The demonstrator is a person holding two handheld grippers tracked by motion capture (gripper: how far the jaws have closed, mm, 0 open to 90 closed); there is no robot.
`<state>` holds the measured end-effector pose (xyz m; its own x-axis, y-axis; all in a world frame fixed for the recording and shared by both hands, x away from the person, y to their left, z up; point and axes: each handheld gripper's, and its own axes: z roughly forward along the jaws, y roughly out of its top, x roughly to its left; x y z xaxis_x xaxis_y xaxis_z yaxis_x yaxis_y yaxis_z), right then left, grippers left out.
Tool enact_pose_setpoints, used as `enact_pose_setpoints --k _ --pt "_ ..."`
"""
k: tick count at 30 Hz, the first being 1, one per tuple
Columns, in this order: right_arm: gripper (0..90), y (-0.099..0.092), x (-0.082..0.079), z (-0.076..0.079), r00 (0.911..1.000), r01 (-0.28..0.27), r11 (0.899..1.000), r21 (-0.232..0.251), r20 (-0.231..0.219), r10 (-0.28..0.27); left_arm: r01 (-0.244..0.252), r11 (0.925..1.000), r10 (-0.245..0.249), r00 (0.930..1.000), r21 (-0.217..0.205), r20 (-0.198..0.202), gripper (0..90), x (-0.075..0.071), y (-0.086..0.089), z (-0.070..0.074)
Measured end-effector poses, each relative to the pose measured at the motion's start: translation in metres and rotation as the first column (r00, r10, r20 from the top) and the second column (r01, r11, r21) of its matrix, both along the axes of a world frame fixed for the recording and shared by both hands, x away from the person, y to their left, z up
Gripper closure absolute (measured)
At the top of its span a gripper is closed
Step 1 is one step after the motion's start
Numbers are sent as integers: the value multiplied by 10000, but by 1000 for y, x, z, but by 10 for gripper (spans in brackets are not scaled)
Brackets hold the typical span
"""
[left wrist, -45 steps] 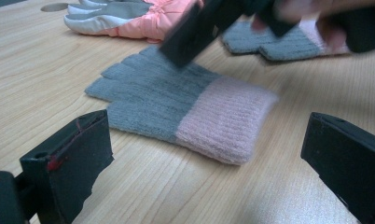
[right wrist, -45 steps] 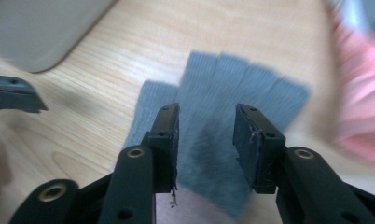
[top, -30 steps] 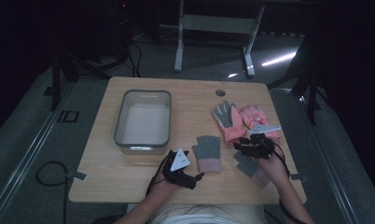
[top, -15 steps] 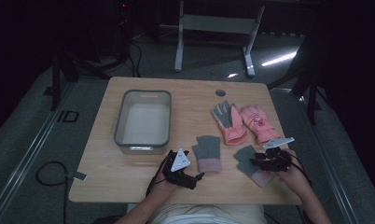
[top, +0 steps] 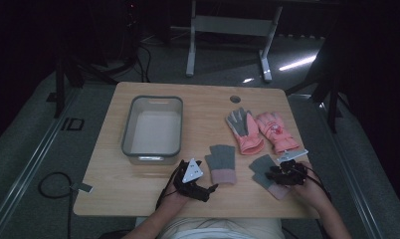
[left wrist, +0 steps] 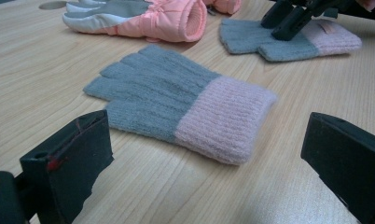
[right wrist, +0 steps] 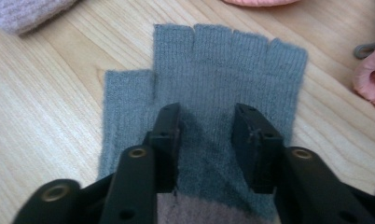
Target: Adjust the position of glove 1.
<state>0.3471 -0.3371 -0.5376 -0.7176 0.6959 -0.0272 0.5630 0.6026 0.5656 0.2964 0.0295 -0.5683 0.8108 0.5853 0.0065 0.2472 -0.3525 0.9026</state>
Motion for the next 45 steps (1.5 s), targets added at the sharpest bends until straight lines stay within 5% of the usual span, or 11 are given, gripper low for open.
enact_pose_setpoints --k 10,19,21,26,31,41,45 --pt "839 4 -1 5 9949 885 9960 80 -501 -880 -54 10000 54 10000 -13 -35 15 0 0 0" --pt "846 10 -28 41 9857 1686 9804 1015 -152 -1679 -37 10000 37 10000 16 -21 15 0 0 0" --pt "846 11 -39 58 9730 2247 9595 1699 148 -2305 -28 10000 28 10000 59 28 15 0 0 0" --pt "845 16 -50 76 9540 2778 9274 2506 409 -2969 -57 10000 56 10000 80 66 15 0 0 0" --pt "845 24 -54 69 9188 3673 8815 2967 311 -3934 -38 10000 38 10000 58 76 15 0 0 0" --pt "845 30 -45 28 8725 4777 8484 2279 -100 -4886 -30 10000 29 9999 60 127 14 -1 0 0" --pt "842 28 -38 13 8694 4888 8500 1963 -288 -4932 -42 10000 41 9999 89 129 15 -1 0 0"
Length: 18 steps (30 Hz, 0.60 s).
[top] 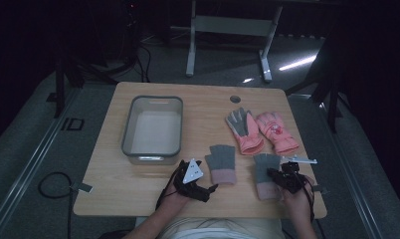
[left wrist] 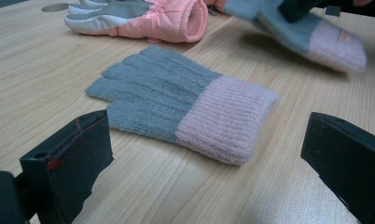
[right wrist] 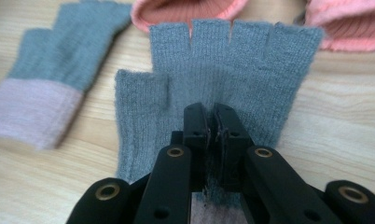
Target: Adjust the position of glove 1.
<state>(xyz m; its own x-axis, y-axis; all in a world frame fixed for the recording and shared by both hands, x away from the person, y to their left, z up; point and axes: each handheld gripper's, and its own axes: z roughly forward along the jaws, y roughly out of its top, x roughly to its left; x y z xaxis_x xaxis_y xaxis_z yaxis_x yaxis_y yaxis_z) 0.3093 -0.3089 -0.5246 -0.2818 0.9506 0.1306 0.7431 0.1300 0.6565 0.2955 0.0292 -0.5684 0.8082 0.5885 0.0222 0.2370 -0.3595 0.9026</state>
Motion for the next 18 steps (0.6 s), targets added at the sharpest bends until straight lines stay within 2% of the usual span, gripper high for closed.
enact_pose_setpoints --k 5,7,10,16,18 --pt "837 -2 5 -11 9994 246 9996 -117 -247 -249 2 10000 -2 10000 -6 19 15 0 0 0" --pt "796 -2 5 -16 9987 434 9990 -125 -253 -437 8 10000 -8 10000 -2 21 15 0 0 0" --pt "781 -3 5 -19 9984 531 9985 -122 -203 -533 -1 10000 1 10000 -6 22 15 0 0 0" --pt "722 -2 6 -18 9994 353 9988 -333 -40 -355 11 10000 -11 10000 0 17 15 0 0 0" --pt "716 -3 6 -15 9996 -8 9988 -481 297 22 19 10000 -19 10000 -12 25 15 0 0 0"
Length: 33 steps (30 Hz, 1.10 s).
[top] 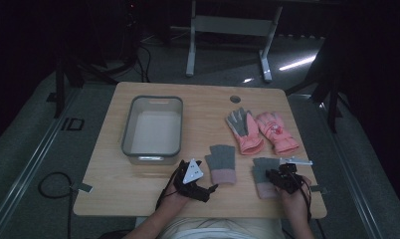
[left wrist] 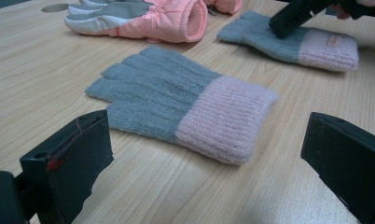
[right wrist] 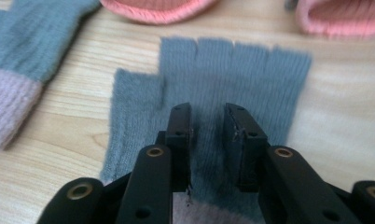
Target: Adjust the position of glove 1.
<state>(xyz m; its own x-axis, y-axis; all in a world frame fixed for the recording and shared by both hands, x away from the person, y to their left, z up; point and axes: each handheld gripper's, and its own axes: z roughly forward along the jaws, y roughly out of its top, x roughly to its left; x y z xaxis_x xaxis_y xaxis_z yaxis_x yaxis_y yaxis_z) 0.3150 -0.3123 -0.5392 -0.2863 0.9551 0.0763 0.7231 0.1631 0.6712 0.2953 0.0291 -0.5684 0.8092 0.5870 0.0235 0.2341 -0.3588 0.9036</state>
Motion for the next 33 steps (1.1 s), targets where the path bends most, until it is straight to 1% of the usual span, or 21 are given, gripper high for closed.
enact_pose_setpoints --k 2,4,5,6,8,9,10,11,12,13,14,15,16,19,21,23,25,28,30,31,33 --pt "705 -4 1 5 9992 -276 9994 -192 274 281 2 10000 -2 10000 17 3 15 0 0 0" --pt "684 -7 2 12 9927 -1002 9947 -234 644 1015 9 10000 -9 10000 6 -11 15 0 0 0" --pt "665 -9 3 14 9889 -1293 9908 -392 686 1318 9 10000 -9 10000 -4 -15 15 0 0 0" --pt "656 -10 4 16 9842 -1642 9853 -474 594 1669 8 10000 -8 10000 4 -14 15 0 0 0" --pt "641 -12 6 17 9702 -2330 9697 -728 513 2370 3 10000 -3 10000 15 -8 15 0 0 0" --pt "627 -13 7 17 9612 -2688 9590 -902 388 2731 3 10000 -3 10000 4 -12 15 0 0 0" --pt "622 -13 8 16 9501 -3078 9462 -995 213 3113 8 10000 -8 10000 4 -8 15 0 0 0" --pt "612 -13 8 15 9410 -3349 9355 -1123 113 3382 7 10000 -7 10000 -1 -7 15 0 0 0" --pt "612 -13 8 15 9410 -3349 9355 -1123 113 3382 7 10000 -7 10000 -1 -7 15 0 0 0" --pt "599 -15 10 13 9285 -3702 9198 -1297 -207 3708 6 10000 -6 10000 15 -10 15 0 0 0" --pt "589 -15 10 13 9261 -3766 9160 -1382 -305 3761 6 10000 -6 10000 24 -12 15 0 0 0" --pt "589 -15 10 13 9261 -3766 9160 -1382 -305 3761 6 10000 -6 10000 24 -12 15 0 0 0" --pt "574 -16 12 12 9244 -3812 9137 -1406 -425 3791 10 10000 -10 10000 8 -16 15 0 0 0" --pt "569 -18 14 10 9306 -3661 9216 -1286 -469 3631 2 10000 -2 10000 24 -13 15 0 0 0" --pt "565 -19 15 8 9367 -3502 9291 -1190 -482 3469 5 10000 -5 10000 20 -7 15 0 0 0" --pt "559 -20 14 5 9404 -3397 9351 -1006 -505 3362 10 10000 -10 10000 14 -13 15 0 0 0" --pt "557 -21 14 2 9458 -3230 9427 -833 -646 3183 15 10000 -15 10000 -14 -28 15 0 0 0" --pt "565 -21 12 -1 9493 -3131 9453 -917 -578 3089 17 10000 -18 10000 -36 -26 15 0 0 0" --pt "584 -19 11 -3 9518 -3065 9451 -1133 -478 3030 22 10000 -22 10000 -19 -19 15 0 0 0" --pt "604 -17 9 -3 9562 -2926 9487 -1196 -455 2891 21 10000 -22 10000 -29 -22 15 0 0 0" --pt "652 -14 7 -3 9596 -2811 9509 -1296 -463 2774 15 10000 -15 10000 -42 -25 15 0 1 0"
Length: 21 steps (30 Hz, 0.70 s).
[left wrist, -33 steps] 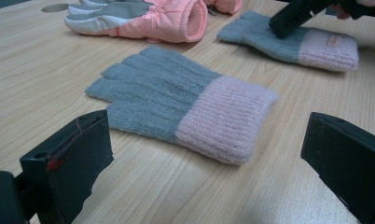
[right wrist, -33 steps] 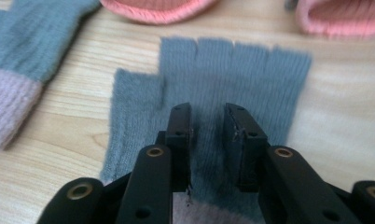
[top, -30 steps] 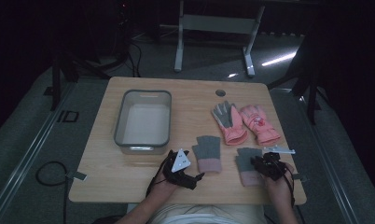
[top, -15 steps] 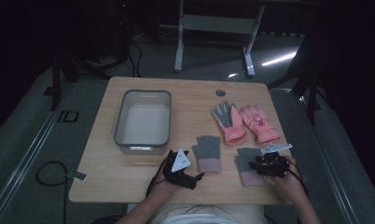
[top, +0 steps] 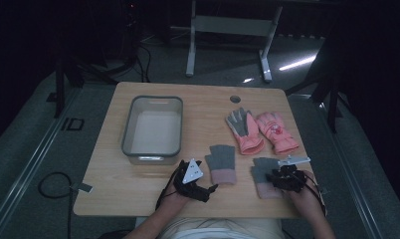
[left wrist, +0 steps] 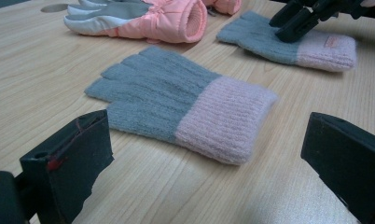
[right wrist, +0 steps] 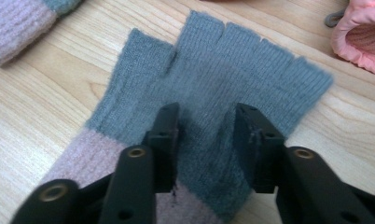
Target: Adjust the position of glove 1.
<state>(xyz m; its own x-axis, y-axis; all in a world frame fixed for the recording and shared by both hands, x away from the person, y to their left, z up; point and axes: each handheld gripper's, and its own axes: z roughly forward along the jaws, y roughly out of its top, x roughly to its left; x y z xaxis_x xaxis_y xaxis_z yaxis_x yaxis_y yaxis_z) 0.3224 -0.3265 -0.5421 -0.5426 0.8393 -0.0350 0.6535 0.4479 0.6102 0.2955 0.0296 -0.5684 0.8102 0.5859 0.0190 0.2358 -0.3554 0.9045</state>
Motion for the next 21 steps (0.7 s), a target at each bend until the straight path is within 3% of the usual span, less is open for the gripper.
enact_pose_setpoints --k 1,2,4,11,19,21 --pt "652 0 0 0 10000 0 10000 0 0 0 -1 10000 1 10000 -1 -8 15 0 0 0" --pt "722 1 0 0 9999 109 9999 3 9 -109 -1 10000 1 10000 9 -5 15 0 0 0" --pt "772 2 1 0 9995 318 9995 43 -5 -318 -2 10000 2 10000 -25 -18 15 0 0 0" --pt "814 4 1 6 9955 909 9957 198 -286 -903 -22 10000 22 10000 -32 -21 14 0 1 0" --pt "819 13 0 42 9969 748 9932 888 171 -766 -76 10000 76 10000 33 -2 14 0 0 0" --pt "819 19 3 61 9968 602 9907 1222 444 -661 -60 10000 60 10000 31 9 14 0 0 0"
